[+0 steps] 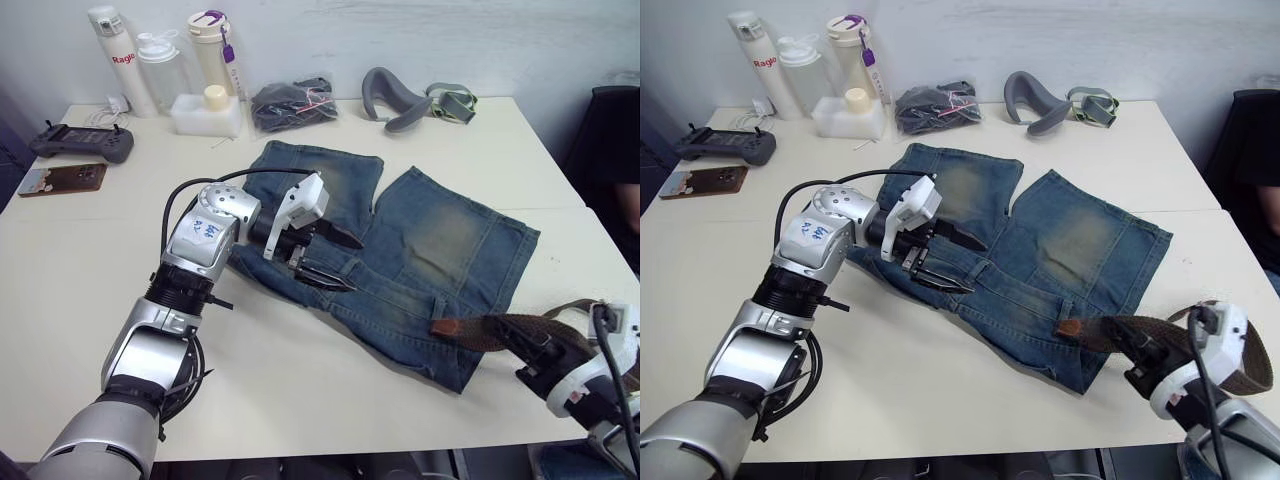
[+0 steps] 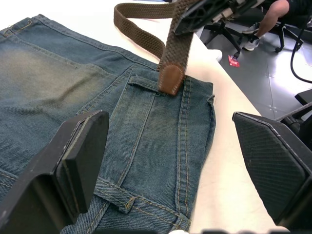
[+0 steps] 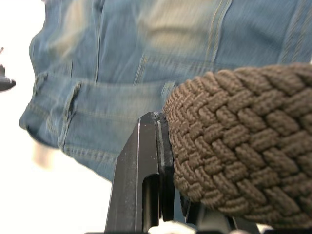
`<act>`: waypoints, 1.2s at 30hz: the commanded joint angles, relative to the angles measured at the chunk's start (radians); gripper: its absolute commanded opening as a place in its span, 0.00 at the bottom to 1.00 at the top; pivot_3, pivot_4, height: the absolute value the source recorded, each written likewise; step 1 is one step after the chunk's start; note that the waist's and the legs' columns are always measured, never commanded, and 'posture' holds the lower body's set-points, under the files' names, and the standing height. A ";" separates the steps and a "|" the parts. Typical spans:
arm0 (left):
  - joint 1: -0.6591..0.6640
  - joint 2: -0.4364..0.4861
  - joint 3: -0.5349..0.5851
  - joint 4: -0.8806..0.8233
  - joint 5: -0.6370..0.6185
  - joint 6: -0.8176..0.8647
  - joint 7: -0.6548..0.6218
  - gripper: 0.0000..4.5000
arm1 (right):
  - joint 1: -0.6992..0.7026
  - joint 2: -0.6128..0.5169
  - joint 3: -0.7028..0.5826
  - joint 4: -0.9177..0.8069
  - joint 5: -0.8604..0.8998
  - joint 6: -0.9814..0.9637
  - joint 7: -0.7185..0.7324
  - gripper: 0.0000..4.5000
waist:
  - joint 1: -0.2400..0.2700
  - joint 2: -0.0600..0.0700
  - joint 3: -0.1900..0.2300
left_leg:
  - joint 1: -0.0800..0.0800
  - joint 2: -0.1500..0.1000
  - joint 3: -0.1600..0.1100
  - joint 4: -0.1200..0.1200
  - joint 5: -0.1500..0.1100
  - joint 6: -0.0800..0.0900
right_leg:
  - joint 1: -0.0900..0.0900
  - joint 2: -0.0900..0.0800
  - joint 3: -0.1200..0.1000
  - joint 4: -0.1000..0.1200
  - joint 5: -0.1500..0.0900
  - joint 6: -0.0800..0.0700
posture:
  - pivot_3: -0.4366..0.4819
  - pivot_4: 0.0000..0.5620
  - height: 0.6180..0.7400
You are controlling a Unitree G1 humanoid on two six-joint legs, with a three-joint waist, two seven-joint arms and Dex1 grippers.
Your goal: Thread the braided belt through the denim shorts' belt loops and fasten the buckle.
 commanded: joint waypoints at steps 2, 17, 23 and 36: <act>0.013 0.006 0.024 -0.056 -0.049 -0.022 -0.029 0.99 | -0.001 -0.023 -0.097 0.038 0.032 0.045 0.066 0.00 | 0.000 0.000 0.000 | 0.000 0.000 0.000 0.000 0.000 0.000 | 0.000 0.000 0.000 0.000 0.000 0.000 | 0.48 0.27 1.00; 0.000 0.032 0.030 -0.077 -0.069 0.004 -0.020 0.99 | -0.190 0.113 0.157 0.186 -0.161 0.108 0.152 0.00 | -0.003 0.000 0.000 | 0.000 -0.001 0.000 0.000 0.000 0.000 | -0.001 0.000 0.000 0.000 0.000 0.000 | 0.48 0.27 1.00; -0.009 0.031 0.032 -0.076 -0.070 0.010 -0.016 0.99 | -0.295 0.189 0.243 0.255 -0.239 0.111 0.168 0.00 | -0.002 0.000 0.000 | 0.000 -0.001 0.001 0.000 0.000 0.000 | -0.001 0.001 0.000 0.000 0.000 0.000 | 0.48 0.27 1.00; -0.014 -0.019 -0.030 -0.059 -0.026 -0.075 -0.019 1.00 | -0.476 0.427 0.404 0.374 -0.424 0.111 0.180 0.19 | -0.007 0.000 0.000 | 0.000 -0.001 0.001 0.000 0.000 0.000 | -0.002 0.001 0.000 0.002 0.000 -0.001 | 0.48 0.27 1.00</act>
